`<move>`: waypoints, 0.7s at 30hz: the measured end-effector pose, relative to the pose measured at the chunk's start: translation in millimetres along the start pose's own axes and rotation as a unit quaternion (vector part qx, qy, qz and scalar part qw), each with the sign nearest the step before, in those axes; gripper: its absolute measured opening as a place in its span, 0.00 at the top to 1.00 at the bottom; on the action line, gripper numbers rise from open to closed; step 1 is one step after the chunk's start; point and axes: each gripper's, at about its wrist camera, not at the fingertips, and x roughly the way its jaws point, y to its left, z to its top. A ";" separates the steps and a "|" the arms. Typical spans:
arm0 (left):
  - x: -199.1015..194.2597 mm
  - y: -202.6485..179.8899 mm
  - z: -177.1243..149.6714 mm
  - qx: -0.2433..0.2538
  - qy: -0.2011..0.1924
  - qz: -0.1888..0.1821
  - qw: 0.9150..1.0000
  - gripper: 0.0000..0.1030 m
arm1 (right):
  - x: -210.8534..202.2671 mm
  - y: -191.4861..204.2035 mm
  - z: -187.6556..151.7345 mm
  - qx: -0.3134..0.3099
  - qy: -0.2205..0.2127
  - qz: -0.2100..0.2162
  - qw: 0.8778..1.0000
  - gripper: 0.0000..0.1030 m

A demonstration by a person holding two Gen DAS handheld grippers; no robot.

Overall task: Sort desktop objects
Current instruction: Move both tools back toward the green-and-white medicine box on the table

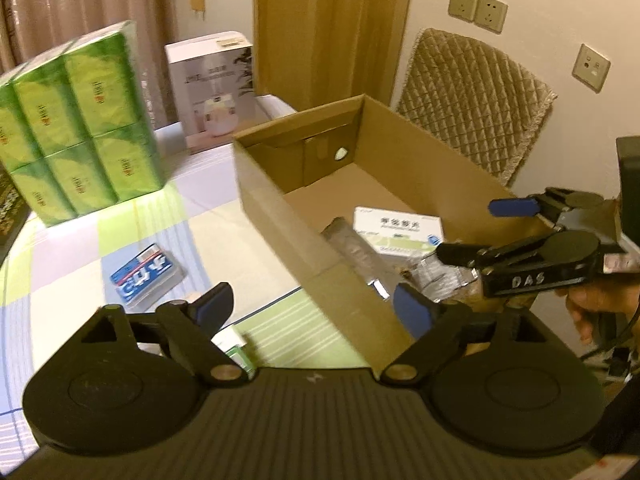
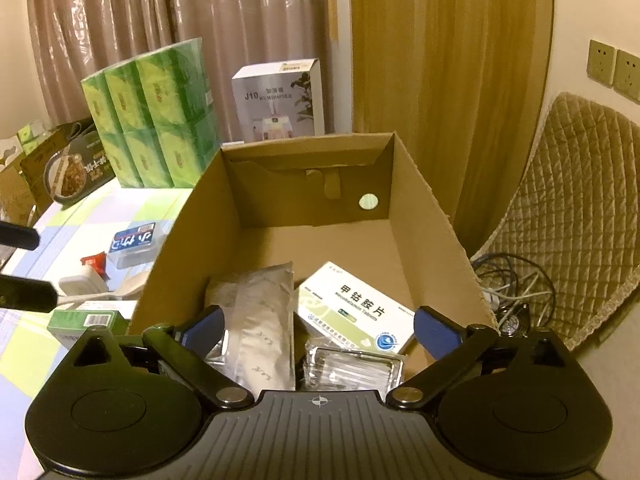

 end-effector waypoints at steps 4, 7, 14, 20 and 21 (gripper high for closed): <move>-10.8 14.6 -14.9 -0.002 -0.005 0.024 1.000 0.08 | -2.2 8.2 -0.2 -0.007 -0.005 0.002 1.000 0.02; -19.4 29.6 -29.9 -0.010 -0.003 0.041 0.999 0.07 | -5.4 15.7 1.0 -0.011 -0.014 0.004 1.000 0.02; -35.9 71.5 -78.2 -0.041 0.021 0.085 0.995 0.05 | -11.5 40.7 5.9 -0.021 -0.045 0.018 0.999 0.02; -41.1 101.7 -112.7 -0.078 0.027 0.103 0.991 0.05 | -21.8 68.5 9.7 -0.031 -0.099 0.053 0.993 0.02; -41.4 104.9 -117.0 -0.080 0.027 0.107 0.991 0.05 | -22.4 73.9 9.6 -0.034 -0.105 0.060 0.992 0.02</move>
